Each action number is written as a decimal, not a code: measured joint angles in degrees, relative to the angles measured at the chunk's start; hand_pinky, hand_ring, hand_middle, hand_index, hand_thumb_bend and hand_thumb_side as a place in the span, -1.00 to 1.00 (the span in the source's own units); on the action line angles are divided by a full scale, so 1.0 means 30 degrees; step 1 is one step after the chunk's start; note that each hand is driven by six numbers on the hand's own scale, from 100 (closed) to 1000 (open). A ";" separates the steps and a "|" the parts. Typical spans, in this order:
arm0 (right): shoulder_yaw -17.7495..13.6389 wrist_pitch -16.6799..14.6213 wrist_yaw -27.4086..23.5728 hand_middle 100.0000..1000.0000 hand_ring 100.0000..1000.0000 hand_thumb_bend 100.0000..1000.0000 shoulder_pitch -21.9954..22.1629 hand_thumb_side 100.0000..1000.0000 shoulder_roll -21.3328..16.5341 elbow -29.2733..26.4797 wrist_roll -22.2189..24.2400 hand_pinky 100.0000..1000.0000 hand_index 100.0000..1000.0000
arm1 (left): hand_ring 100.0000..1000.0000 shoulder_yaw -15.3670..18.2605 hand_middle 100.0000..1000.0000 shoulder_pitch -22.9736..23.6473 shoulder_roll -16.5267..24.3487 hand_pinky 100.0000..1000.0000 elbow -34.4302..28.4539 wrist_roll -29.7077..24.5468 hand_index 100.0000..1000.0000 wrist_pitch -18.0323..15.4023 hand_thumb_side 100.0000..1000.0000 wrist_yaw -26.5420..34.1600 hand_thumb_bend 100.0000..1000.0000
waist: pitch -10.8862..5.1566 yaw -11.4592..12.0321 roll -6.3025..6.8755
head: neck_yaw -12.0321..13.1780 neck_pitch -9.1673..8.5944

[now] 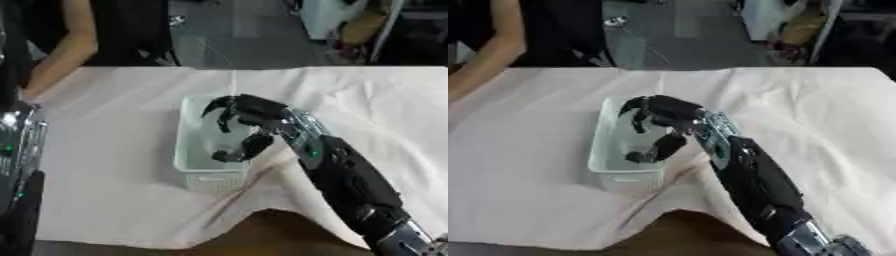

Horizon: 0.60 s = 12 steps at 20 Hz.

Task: Pick up objects on the table and place them in the box.

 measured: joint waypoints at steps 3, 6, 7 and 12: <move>0.0444 -0.0139 0.0492 0.86 0.76 -1.00 0.0002 0.42 0.0155 -0.0023 0.1043 0.72 0.90 | 0.10 -0.0003 0.27 -0.0002 0.0000 -0.06 0.0000 -0.0047 0.49 0.0008 0.51 0.0020 -1.00 | 0.0001 0.0025 0.0000 | -0.0008 -0.0001; 0.0653 0.0499 0.0786 1.00 1.00 -1.00 0.0004 0.63 0.0342 -0.0265 0.1764 1.00 1.00 | 0.10 -0.0007 0.27 -0.0003 0.0000 -0.06 0.0000 -0.0055 0.49 0.0008 0.51 0.0050 -1.00 | 0.0004 0.0027 0.0000 | -0.0132 -0.0001; 0.0688 0.0668 0.0791 1.00 1.00 -1.00 0.0004 0.66 0.0385 -0.0417 0.1934 1.00 1.00 | 0.10 -0.0008 0.27 -0.0004 0.0000 -0.06 0.0000 -0.0056 0.49 0.0008 0.51 0.0060 -1.00 | 0.0004 0.0027 0.0000 | -0.0154 -0.0001; 0.0715 0.1102 0.0596 1.00 1.00 -1.00 -0.0078 0.57 0.0421 -0.1534 0.2125 1.00 1.00 | 0.10 -0.0017 0.27 -0.0005 -0.0003 -0.05 0.0000 -0.0066 0.49 0.0012 0.51 0.0069 -1.00 | 0.0004 0.0051 -0.0004 | -0.0162 -0.0009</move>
